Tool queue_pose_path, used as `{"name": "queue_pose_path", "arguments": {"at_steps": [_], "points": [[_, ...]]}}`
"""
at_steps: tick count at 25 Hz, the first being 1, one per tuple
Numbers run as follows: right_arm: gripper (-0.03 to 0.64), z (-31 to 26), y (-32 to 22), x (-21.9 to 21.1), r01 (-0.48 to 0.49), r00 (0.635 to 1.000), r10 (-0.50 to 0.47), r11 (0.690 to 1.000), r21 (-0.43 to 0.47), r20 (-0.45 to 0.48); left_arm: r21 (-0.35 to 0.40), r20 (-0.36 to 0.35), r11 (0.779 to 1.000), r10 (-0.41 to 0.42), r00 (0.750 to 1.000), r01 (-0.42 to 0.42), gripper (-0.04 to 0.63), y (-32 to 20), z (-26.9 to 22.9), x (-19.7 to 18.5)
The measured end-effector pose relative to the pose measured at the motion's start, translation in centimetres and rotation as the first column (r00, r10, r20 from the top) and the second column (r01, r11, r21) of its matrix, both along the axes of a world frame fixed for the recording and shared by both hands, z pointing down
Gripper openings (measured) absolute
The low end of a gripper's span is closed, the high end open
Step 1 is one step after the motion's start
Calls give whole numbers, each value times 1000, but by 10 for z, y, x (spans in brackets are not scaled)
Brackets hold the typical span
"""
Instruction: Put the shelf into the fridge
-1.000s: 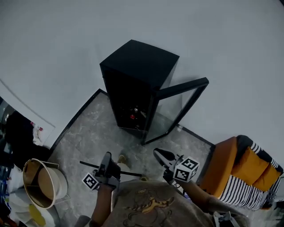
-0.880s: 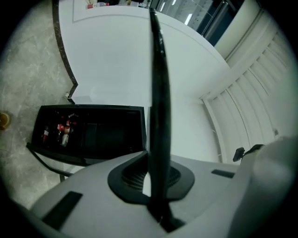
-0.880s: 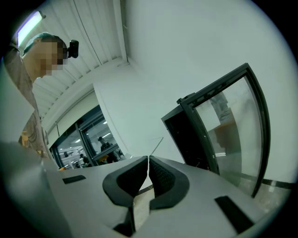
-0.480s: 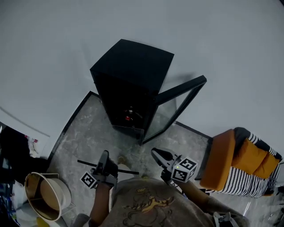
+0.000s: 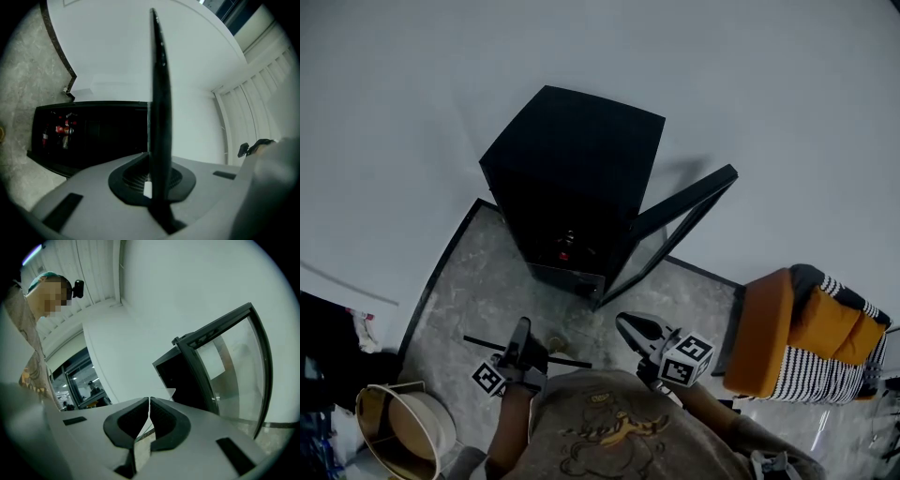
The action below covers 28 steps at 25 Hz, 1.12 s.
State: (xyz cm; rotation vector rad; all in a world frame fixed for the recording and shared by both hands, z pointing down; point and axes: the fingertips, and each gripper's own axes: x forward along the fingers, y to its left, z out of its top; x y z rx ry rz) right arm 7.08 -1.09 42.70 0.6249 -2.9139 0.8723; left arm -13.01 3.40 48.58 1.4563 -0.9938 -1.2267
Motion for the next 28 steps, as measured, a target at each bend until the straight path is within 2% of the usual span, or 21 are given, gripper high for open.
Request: {"name": "queue_pose_path", "arguments": {"at_steps": [10, 28], "points": [[25, -2, -18, -11, -66, 998, 66, 998, 7, -2, -23, 4, 998, 57, 998, -57, 14, -27, 11, -14], [24, 5, -22, -37, -98, 994, 98, 995, -2, -45, -72, -12, 990, 124, 992, -125, 14, -51, 49, -27]]}}
